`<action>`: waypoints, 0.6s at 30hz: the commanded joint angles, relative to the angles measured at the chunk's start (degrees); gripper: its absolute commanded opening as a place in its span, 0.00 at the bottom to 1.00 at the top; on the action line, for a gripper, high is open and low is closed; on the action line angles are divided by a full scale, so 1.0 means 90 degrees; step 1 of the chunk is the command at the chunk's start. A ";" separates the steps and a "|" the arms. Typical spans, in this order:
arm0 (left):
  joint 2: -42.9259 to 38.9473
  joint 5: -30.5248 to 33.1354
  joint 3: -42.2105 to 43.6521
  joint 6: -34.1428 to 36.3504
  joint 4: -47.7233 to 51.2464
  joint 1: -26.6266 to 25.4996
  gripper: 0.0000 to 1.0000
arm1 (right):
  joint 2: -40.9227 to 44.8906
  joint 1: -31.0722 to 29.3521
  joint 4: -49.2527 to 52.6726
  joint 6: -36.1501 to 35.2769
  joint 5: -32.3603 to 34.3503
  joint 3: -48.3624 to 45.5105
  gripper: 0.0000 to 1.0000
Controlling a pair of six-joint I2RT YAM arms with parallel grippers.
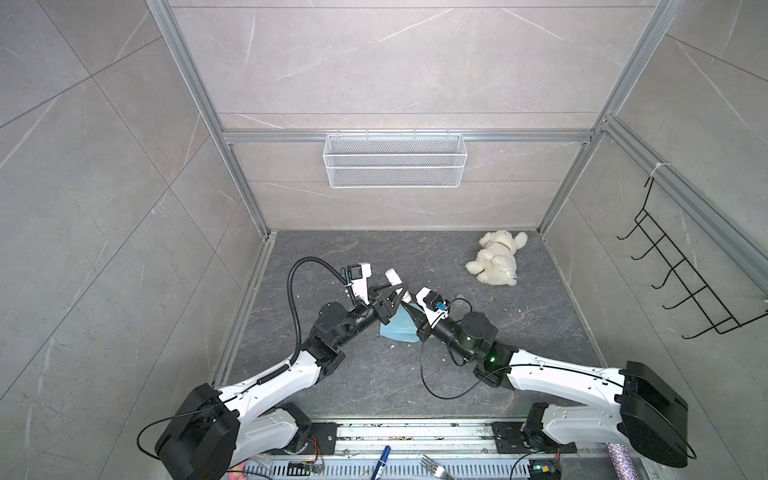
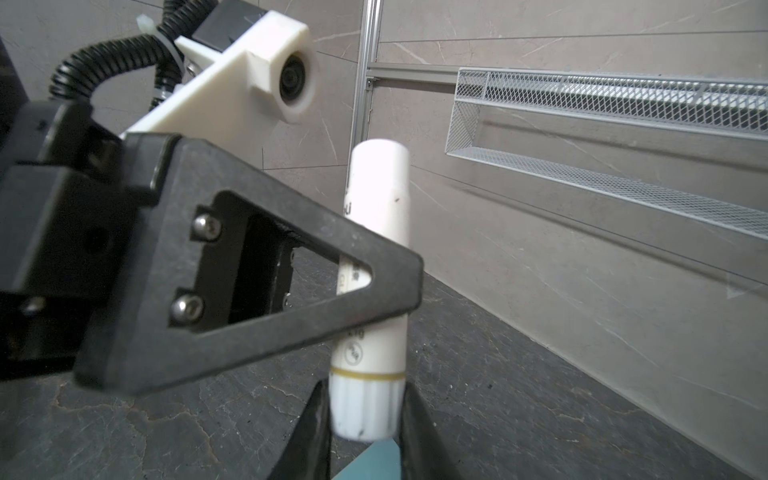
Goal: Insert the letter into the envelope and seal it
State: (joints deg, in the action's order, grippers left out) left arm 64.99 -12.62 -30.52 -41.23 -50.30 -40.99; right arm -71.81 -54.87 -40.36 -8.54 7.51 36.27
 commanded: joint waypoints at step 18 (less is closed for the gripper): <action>0.0135 -0.1267 -0.0290 0.0468 -0.1020 -0.0033 0.00 | -0.0469 0.2321 0.0370 0.3388 -0.6015 0.1101 0.01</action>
State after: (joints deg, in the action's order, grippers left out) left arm 66.06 -16.45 -31.35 -38.57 -54.61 -40.47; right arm -73.91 -36.38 -32.08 13.72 -38.35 43.72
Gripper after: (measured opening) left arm 0.269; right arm 0.237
